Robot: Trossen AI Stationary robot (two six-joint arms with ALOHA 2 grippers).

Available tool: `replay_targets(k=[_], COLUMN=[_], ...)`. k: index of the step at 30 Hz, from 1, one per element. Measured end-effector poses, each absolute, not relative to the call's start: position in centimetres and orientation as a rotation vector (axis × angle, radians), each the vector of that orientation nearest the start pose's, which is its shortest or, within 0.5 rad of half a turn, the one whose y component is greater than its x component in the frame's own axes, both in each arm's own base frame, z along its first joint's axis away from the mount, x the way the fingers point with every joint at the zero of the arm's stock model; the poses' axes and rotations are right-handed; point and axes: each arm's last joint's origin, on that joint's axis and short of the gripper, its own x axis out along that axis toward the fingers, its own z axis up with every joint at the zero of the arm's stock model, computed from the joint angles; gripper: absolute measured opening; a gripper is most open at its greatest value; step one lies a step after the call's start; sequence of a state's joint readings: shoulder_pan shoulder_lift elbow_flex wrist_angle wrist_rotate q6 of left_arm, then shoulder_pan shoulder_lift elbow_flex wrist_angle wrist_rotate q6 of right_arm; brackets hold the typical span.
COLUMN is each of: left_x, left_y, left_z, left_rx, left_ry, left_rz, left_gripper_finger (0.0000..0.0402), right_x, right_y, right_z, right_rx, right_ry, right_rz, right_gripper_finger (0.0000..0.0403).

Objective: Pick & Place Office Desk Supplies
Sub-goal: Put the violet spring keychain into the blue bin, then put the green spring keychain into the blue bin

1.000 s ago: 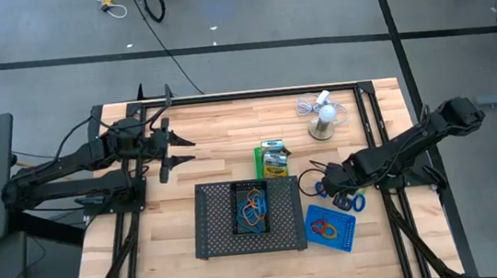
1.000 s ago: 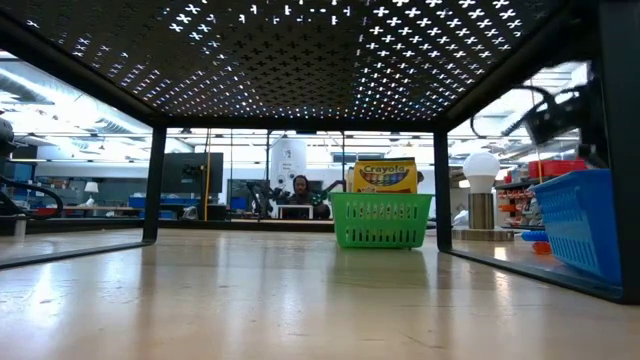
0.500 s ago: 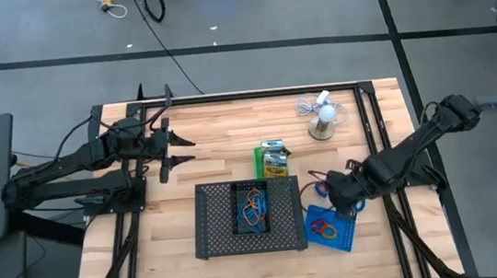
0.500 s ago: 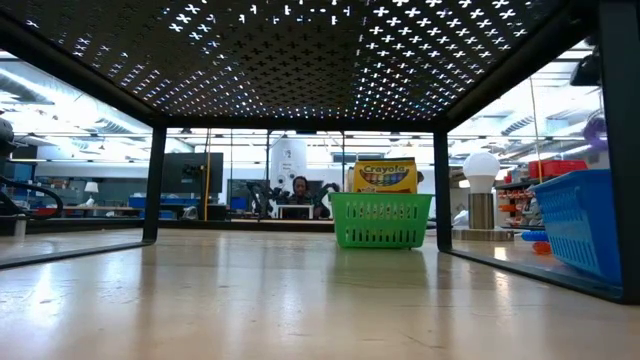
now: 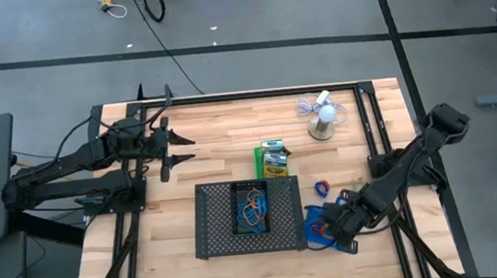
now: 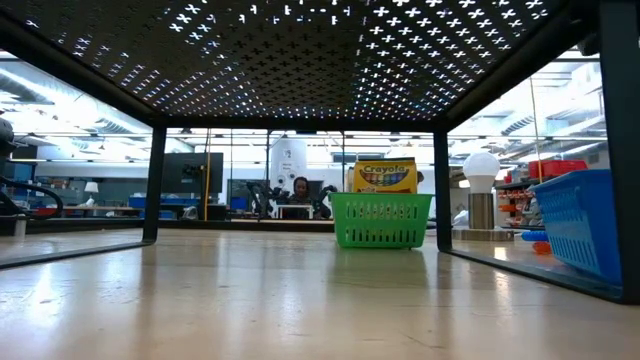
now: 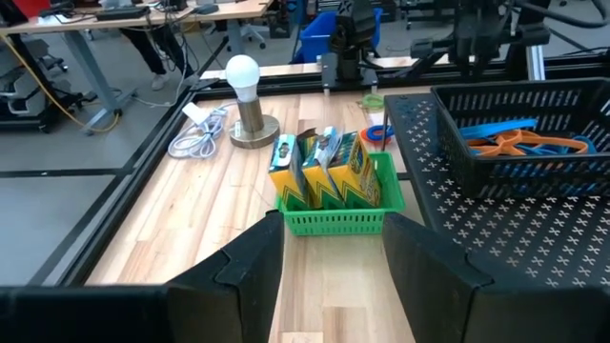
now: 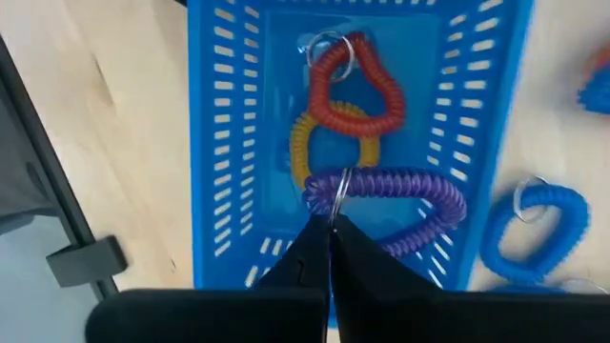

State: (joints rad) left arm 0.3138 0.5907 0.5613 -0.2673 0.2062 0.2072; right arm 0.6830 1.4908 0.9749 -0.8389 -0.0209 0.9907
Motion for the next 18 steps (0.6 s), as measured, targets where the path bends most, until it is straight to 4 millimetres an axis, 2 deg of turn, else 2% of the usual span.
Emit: replay_targets(k=[5, 15, 18], left_x=[13.4, 13.4, 13.4], left_y=[3.7, 3.7, 3.7], left_z=[27.5, 27.5, 27.5], left_rx=[0.125, 0.128, 0.128], left_ry=[0.296, 0.296, 0.296], left_rz=[0.077, 0.076, 0.076], left_gripper_finger=[0.0188, 0.0188, 0.0188], right_x=[20.8, 21.1, 20.9], right_y=[17.0, 16.5, 15.8], right_z=[19.8, 19.8, 19.9], right_rx=[0.367, 0.318, 0.319], right_ry=[1.413, 1.356, 1.354], right_rz=[-0.074, -0.141, -0.219], right_gripper_finger=[0.0026, 0.0172, 0.0197])
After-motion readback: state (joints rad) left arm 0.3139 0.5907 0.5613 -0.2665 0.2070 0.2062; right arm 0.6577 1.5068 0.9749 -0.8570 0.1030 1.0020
